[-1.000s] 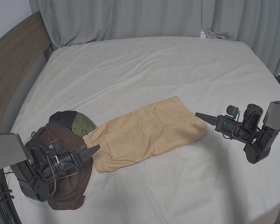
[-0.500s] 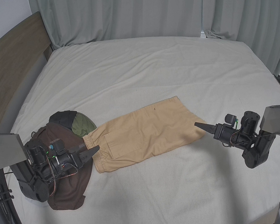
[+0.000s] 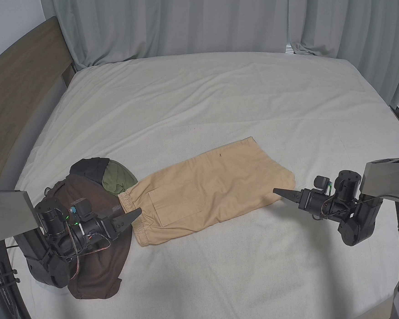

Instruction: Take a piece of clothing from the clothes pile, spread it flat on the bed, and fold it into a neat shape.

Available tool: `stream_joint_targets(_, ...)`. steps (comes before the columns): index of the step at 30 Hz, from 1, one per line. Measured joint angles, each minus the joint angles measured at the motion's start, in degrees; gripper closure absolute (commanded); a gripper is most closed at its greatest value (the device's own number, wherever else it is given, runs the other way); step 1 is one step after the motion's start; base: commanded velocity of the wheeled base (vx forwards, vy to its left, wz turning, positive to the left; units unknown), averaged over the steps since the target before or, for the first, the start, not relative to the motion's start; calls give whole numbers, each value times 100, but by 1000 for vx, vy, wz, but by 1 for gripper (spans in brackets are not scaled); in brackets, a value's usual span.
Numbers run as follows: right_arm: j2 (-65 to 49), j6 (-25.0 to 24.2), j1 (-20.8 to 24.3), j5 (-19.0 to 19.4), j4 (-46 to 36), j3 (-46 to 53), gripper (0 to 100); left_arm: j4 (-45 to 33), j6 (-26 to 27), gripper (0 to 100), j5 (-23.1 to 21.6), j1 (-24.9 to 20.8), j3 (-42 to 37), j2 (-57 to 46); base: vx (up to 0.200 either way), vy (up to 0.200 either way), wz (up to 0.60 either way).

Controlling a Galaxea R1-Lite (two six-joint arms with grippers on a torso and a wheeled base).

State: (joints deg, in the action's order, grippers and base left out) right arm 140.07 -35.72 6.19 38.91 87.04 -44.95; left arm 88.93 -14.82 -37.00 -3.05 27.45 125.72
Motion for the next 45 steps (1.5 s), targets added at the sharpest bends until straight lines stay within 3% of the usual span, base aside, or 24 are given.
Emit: stream_joint_targets(45,307,63,146,15,104,57,0,-2,-1,0,-20,5,18,63,0,0,0)
